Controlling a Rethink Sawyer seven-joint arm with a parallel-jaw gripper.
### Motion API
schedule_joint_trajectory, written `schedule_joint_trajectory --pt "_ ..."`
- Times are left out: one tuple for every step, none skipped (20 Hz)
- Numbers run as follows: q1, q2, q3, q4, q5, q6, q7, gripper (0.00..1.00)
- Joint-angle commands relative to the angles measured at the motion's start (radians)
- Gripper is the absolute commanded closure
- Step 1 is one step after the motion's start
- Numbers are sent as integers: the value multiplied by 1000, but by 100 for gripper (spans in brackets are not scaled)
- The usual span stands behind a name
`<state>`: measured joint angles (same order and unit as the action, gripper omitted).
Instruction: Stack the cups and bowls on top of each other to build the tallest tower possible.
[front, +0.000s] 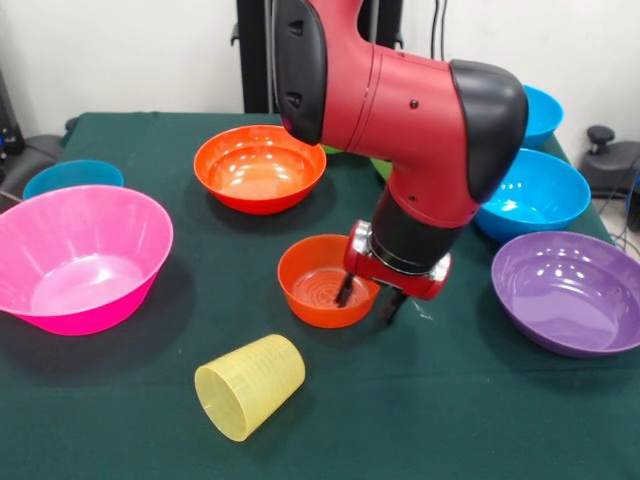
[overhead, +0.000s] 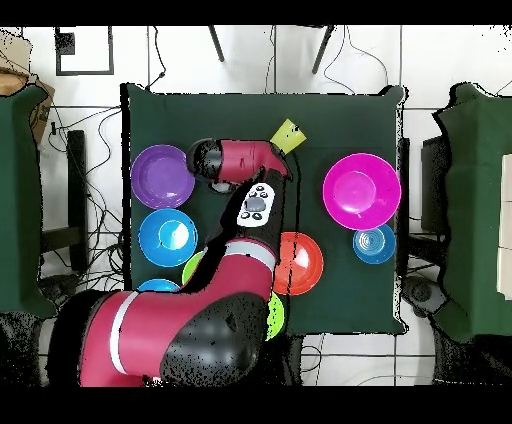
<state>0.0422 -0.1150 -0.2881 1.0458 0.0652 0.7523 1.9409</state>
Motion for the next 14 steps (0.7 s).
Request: schedule_joint_trajectory --pt "5 50 161 17 -10 -91 41 0" --pt "5 50 161 16 -8 -93 41 0" --pt "5 53 161 11 -10 -90 39 0" --pt "4 53 162 10 -9 -88 38 0" --pt "3 57 163 5 -8 -86 38 0" --pt "3 57 163 4 -8 -87 38 0" --pt "3 60 162 -1 -9 -84 37 0" --pt "3 60 162 -2 -9 -85 37 0" --pt "2 62 163 -6 -9 -83 35 0" --pt "2 63 162 -8 -8 -83 36 0" --pt "2 65 161 -12 -8 -82 37 0" --pt "1 64 162 -11 -6 -85 40 0" --pt "1 61 160 -8 -7 -83 40 0" --pt "0 56 159 -2 -7 -84 41 0"
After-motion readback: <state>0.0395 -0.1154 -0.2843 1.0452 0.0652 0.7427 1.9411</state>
